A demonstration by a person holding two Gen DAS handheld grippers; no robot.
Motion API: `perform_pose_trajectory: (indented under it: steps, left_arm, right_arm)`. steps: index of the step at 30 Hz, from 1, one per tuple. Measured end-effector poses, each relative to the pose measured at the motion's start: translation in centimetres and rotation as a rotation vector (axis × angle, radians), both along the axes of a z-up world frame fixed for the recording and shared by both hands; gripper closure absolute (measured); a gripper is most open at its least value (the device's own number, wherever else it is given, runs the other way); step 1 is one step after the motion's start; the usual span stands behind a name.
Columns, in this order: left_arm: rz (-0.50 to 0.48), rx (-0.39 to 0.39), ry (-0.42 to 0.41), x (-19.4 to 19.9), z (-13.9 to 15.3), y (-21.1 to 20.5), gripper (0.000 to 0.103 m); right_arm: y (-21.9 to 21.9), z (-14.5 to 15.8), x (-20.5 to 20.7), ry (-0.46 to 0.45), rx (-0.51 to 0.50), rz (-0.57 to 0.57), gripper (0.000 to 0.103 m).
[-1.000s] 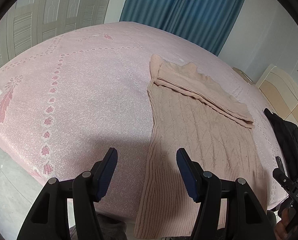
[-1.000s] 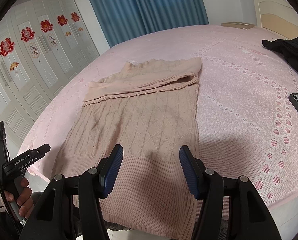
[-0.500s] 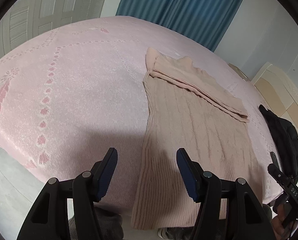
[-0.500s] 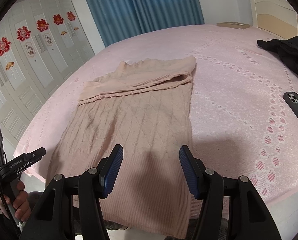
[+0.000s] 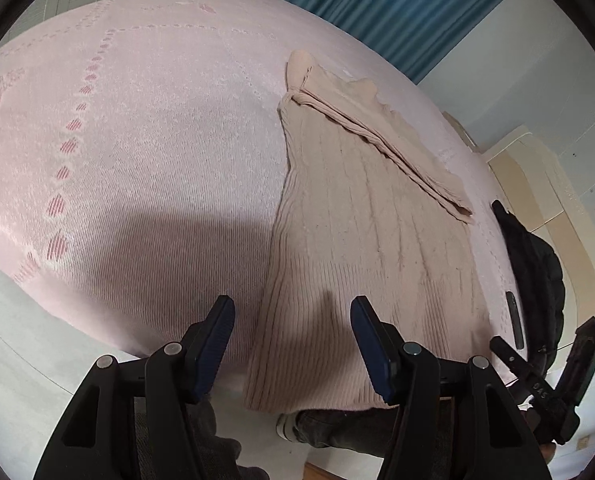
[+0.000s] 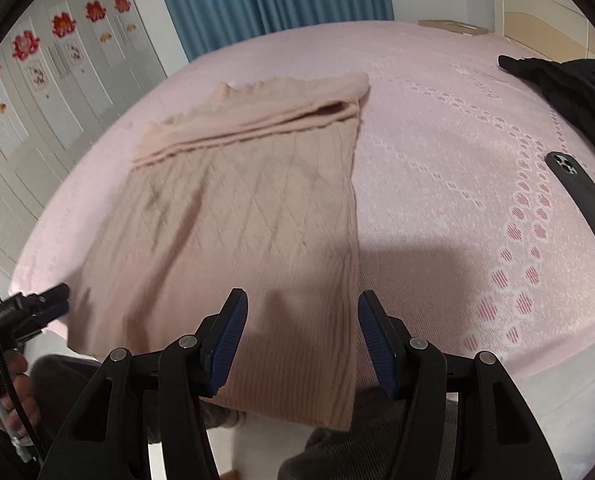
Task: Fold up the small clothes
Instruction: 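Move both tools toward the sweater hem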
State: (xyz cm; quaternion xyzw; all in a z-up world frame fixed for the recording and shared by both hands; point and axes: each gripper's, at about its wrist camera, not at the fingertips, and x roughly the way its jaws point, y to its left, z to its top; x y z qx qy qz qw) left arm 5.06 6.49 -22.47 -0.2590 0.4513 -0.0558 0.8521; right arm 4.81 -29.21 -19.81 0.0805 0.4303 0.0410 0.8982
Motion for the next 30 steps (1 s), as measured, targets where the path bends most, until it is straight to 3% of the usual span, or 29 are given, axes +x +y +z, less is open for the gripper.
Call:
perform_pose_trajectory:
  steps: [7, 19, 26, 30]
  left_arm:
    - [-0.013, 0.010, 0.013, 0.7, -0.2, -0.7, 0.055]
    - [-0.059, -0.097, 0.020, 2.0, -0.7, -0.7, 0.058]
    - [-0.080, -0.117, 0.019, 3.1, -0.8, -1.3, 0.059]
    - [-0.080, -0.185, 0.022, 3.3, -1.2, -1.0, 0.059]
  right_arm:
    - [-1.0, -1.4, 1.1, 0.101, 0.049, -0.021, 0.058]
    - [-4.1, -2.3, 1.8, 0.136, 0.300, -0.039, 0.058]
    - [-3.5, -2.3, 2.4, 0.133, 0.314, -0.027, 0.058]
    - [-3.3, -2.3, 2.8, 0.133, 0.316, -0.021, 0.058]
